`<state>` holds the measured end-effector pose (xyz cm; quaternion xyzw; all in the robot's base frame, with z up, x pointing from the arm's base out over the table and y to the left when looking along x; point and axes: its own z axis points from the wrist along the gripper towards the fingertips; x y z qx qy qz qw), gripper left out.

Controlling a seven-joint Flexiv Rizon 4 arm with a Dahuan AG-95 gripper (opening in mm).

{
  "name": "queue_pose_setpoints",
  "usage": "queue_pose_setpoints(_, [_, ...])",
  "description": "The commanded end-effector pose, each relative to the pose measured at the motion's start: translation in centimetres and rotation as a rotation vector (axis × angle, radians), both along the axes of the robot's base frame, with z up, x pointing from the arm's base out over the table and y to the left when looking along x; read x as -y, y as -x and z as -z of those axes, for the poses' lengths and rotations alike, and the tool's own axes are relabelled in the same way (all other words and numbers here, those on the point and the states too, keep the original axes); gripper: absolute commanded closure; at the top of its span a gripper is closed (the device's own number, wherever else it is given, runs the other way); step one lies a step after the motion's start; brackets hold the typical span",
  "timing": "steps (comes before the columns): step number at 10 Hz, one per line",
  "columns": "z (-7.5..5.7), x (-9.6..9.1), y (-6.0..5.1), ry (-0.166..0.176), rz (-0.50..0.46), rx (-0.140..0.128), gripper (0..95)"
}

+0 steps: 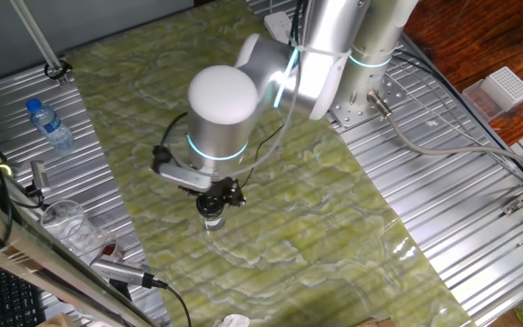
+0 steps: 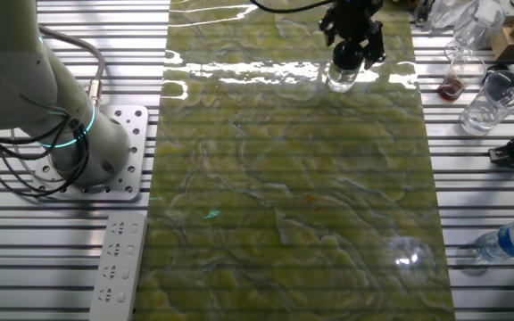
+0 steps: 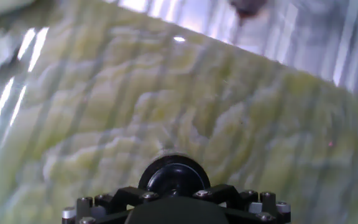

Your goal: Screw the lid onto the jar

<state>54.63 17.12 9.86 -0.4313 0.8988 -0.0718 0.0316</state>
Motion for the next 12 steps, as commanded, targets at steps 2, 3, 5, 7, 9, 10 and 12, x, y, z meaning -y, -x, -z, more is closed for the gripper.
queue_pose_setpoints(2, [-0.24, 0.98, 0.02, 0.071, -0.288, 0.050, 0.0])
queue_pose_setpoints(3, [-0.20, 1.00, 0.00, 0.057, -0.291, 0.050, 19.0])
queue_pose_setpoints(5, [-0.21, 0.99, -0.01, -0.007, -0.312, 0.014, 19.0])
queue_pose_setpoints(7, [-0.36, 0.86, -0.26, -0.029, -0.359, -0.031, 0.0])
queue_pose_setpoints(9, [-0.57, 0.68, -0.58, -0.028, -0.366, -0.040, 0.0])
queue_pose_setpoints(10, [-0.62, 0.63, -0.66, -0.030, -0.368, -0.049, 0.0])
queue_pose_setpoints(12, [-0.60, 0.64, -0.68, -0.059, -0.356, -0.070, 19.0])
